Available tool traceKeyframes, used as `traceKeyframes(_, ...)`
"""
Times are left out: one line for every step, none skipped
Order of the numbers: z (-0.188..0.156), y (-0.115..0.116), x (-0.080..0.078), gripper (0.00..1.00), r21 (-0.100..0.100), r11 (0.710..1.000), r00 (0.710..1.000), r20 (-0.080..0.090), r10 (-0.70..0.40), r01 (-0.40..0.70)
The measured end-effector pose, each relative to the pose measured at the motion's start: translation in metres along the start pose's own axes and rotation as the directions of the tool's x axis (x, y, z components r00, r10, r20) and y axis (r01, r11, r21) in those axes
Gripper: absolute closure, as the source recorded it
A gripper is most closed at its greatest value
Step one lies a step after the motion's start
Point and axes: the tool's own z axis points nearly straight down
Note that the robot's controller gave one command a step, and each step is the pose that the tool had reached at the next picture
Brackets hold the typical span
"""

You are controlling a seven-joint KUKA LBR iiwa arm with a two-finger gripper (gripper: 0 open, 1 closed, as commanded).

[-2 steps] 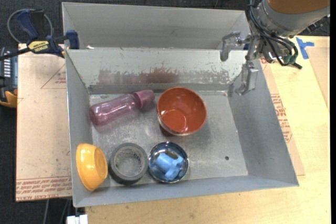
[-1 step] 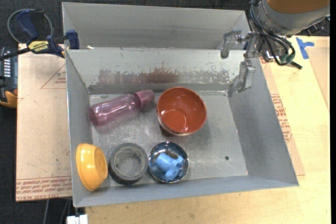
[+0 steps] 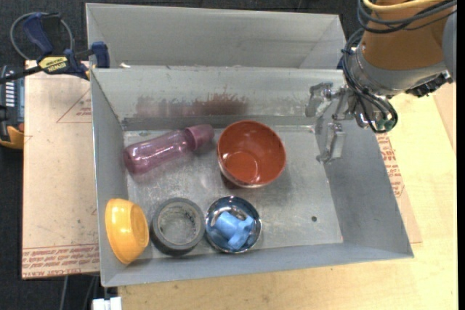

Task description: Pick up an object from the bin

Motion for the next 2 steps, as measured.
traceKeyframes(-0.011,0.018,-0.004,0.00,0.001,1.000,0.999,0.028,-0.031,0.031)
traceKeyframes(0.106,0.019,0.006,0.00,0.001,0.996,0.996,0.006,-0.090,0.090)
